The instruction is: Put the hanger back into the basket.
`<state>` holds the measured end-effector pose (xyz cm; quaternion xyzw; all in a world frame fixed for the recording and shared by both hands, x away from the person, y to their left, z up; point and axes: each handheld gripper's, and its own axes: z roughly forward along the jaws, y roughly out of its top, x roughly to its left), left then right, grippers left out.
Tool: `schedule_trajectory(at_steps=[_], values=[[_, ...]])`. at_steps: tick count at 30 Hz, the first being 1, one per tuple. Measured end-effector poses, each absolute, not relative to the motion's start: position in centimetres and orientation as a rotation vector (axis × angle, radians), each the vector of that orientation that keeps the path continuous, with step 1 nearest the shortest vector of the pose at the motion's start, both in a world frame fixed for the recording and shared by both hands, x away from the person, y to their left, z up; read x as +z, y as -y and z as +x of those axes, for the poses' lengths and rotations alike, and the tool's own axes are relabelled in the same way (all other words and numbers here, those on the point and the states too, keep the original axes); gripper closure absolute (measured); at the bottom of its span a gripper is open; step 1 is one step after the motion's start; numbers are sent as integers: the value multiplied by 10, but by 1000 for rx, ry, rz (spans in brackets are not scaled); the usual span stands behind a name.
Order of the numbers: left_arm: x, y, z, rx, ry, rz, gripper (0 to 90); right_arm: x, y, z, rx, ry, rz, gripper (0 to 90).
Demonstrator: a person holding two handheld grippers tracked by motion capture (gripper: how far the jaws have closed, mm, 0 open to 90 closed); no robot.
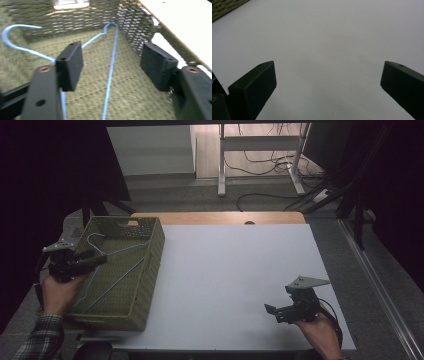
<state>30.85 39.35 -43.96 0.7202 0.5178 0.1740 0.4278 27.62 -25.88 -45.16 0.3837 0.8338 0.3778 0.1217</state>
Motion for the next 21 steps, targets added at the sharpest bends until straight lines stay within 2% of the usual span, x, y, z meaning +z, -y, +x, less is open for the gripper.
schedule_trajectory(at_steps=[4, 8, 13, 21], values=[[-432, -377, 300, 383, -1225, 1789, 210, -449, 260, 275, 1121, -2418, 1113, 0], [-426, -363, 291, 323, -1171, 1793, 156, -449, 262, 275, 1143, -2407, 1122, 0], [-420, -350, 279, 268, -1121, 1777, 123, -448, 266, 274, 1172, -2391, 1136, 0], [-419, -330, 261, 252, -1074, 1788, 89, -446, 271, 270, 1191, -2370, 1147, 0]])
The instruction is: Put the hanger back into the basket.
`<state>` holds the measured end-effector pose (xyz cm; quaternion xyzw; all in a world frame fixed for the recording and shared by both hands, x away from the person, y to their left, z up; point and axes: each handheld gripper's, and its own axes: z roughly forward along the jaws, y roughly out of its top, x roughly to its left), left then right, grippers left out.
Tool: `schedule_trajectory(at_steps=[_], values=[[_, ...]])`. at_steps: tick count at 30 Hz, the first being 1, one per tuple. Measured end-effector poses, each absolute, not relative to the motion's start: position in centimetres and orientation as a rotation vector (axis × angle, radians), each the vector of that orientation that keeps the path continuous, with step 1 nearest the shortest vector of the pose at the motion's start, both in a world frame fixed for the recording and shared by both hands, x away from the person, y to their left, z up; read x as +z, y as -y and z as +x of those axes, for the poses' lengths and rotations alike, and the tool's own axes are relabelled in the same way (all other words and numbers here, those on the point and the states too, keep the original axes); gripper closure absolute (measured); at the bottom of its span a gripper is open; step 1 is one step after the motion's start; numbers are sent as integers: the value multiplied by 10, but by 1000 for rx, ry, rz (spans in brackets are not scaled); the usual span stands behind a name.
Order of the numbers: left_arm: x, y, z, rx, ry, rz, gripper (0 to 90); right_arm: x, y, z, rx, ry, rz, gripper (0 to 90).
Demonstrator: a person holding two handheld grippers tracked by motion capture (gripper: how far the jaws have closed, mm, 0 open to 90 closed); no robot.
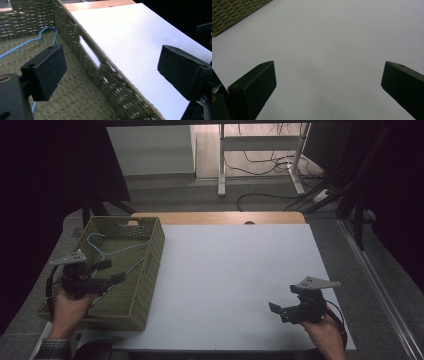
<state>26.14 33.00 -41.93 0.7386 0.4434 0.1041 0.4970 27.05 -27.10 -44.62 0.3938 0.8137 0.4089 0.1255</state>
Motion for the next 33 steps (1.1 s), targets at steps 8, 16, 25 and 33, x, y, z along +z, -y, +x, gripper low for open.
schedule_trajectory(at_steps=[8, 16, 25, 33], values=[[-422, -305, 243, 251, -997, 1813, 57, -448, 272, 267, 1172, -2379, 1146, 0], [-432, -287, 233, 255, -991, 1854, 34, -450, 273, 267, 1160, -2390, 1148, 0], [-444, -270, 223, 327, -995, 1945, 5, -454, 270, 266, 1133, -2413, 1142, 0], [-458, -258, 221, 379, -1006, 2039, 0, -456, 268, 265, 1112, -2423, 1125, 0]])
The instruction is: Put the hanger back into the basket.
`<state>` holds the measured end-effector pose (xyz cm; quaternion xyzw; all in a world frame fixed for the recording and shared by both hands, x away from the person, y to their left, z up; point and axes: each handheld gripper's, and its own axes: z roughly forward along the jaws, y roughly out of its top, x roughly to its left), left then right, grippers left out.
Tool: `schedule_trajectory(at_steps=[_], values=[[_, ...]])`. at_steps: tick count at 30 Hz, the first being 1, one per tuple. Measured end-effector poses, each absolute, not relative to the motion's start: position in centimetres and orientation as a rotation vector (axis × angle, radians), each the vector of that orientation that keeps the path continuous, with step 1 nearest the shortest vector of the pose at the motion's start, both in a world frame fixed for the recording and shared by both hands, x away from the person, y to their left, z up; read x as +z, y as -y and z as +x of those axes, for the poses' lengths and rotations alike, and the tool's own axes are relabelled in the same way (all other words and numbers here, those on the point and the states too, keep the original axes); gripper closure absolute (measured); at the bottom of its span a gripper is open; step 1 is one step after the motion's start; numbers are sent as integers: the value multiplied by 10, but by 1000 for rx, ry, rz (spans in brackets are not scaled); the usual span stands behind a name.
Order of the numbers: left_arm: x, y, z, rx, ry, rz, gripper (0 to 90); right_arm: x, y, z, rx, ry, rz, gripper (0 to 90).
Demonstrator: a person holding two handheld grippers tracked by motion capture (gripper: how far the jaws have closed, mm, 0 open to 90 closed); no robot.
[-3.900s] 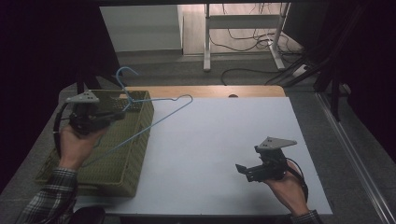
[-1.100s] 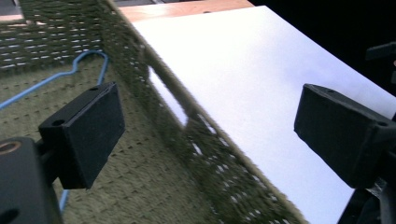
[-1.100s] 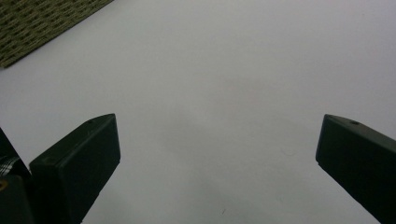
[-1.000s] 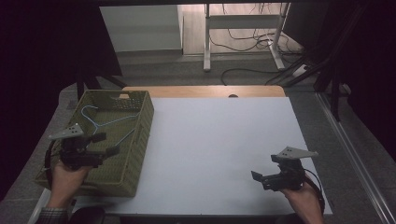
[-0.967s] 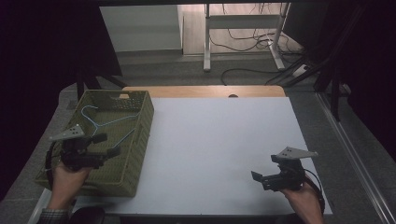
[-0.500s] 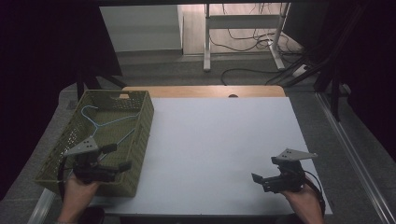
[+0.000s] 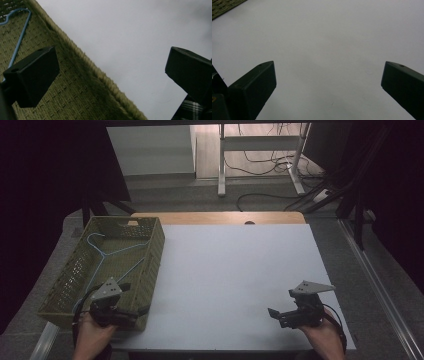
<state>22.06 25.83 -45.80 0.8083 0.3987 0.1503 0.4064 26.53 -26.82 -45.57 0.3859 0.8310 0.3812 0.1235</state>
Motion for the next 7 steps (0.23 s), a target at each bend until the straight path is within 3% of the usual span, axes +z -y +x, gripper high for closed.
schedule_trajectory(at_steps=[7], values=[[-460, -258, 222, 375, -1016, 2047, 0, -454, 270, 265, 1140, -2401, 1126, 0]])
